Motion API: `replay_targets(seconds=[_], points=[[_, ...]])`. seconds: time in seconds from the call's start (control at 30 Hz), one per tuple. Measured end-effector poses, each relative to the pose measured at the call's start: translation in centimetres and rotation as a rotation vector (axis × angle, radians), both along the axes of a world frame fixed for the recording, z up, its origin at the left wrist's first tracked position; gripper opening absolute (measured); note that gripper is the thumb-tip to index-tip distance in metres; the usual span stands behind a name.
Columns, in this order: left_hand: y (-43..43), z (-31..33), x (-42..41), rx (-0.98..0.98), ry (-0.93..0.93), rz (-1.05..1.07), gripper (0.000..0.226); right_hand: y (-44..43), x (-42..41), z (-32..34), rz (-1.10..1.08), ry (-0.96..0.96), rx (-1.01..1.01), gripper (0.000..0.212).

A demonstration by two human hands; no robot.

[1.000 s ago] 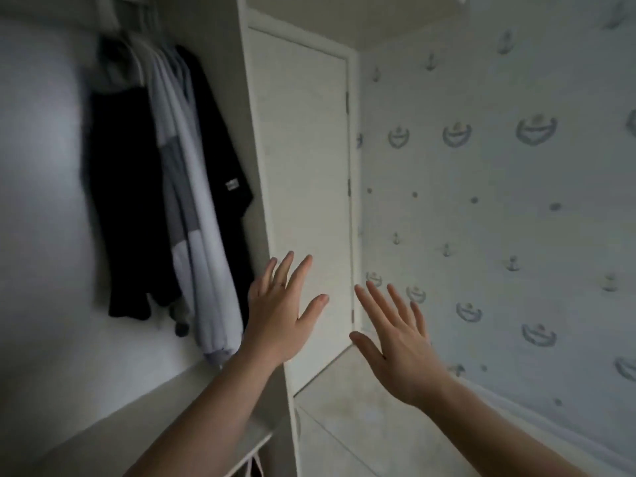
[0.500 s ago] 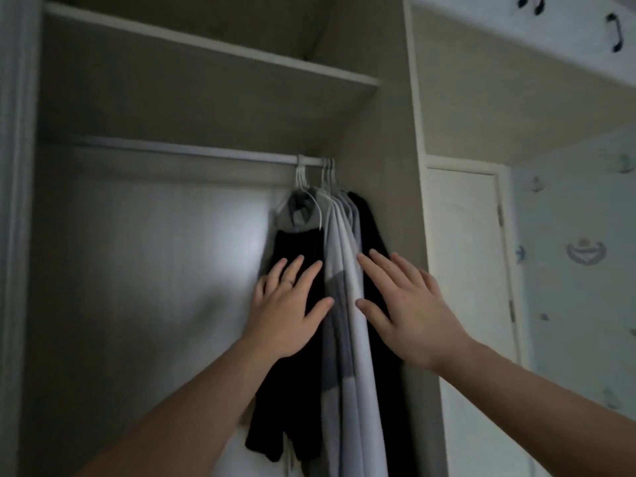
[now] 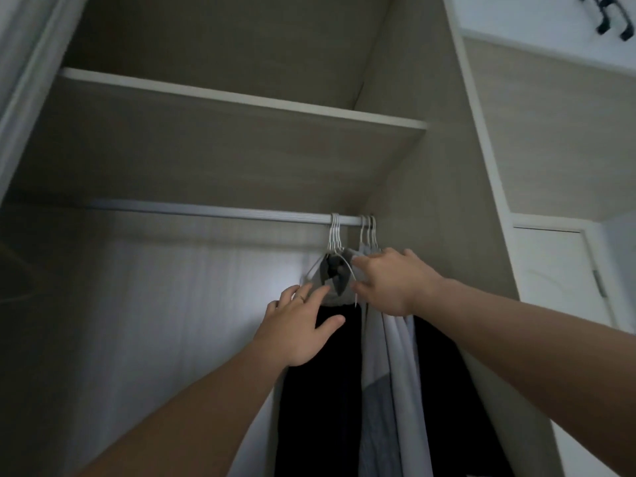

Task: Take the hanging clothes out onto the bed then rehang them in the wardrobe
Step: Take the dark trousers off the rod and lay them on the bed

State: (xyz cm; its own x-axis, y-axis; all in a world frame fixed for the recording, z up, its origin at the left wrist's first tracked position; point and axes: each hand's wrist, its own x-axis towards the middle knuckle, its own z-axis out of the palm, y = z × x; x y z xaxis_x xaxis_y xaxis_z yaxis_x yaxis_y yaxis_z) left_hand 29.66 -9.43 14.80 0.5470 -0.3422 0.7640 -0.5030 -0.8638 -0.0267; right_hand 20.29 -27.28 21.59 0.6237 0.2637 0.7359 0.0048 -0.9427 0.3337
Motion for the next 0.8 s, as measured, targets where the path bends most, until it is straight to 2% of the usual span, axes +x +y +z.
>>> replay_targets(seconds=[0.1, 0.27, 0.43, 0.5, 0.57, 0.67, 0.73, 0.8], points=[[-1.2, 0.5, 2.3, 0.023, 0.068, -0.025, 0.071, 1.2, 2.4, 1.7, -0.05, -0.031, -0.073, 0.037], [-3.0, 0.5, 5.9, -0.047, 0.24, -0.172, 0.073, 2.8, 5.9, 3.3, -0.145, -0.021, -0.039, 0.032], [-3.0, 0.0, 9.2, -0.052, 0.291, -0.307, 0.074, 4.3, 8.0, 4.4, -0.149, 0.062, 0.128, 0.017], [-2.7, 0.0, 10.2, -0.047, 0.281, -0.33, 0.074, 4.9, 8.5, 5.0, -0.092, 0.089, 0.292, 0.015], [-2.1, 0.0, 10.9, -0.045, 0.271, -0.354, 0.073, 5.4, 9.2, 5.5, 0.02, 0.152, 0.543, 0.018], [-1.1, 0.2, 11.8, -0.047, 0.254, -0.412, 0.069, 5.9, 10.1, 5.8, 0.187, 0.366, 0.973, 0.021], [-0.4, 0.3, 12.0, -0.049, 0.235, -0.441, 0.067, 5.9, 10.2, 6.2, 0.303, 0.47, 1.2, 0.034], [0.6, 0.4, 12.2, -0.058, 0.223, -0.47, 0.064, 5.9, 10.3, 6.6, 0.394, 0.519, 1.344, 0.048]])
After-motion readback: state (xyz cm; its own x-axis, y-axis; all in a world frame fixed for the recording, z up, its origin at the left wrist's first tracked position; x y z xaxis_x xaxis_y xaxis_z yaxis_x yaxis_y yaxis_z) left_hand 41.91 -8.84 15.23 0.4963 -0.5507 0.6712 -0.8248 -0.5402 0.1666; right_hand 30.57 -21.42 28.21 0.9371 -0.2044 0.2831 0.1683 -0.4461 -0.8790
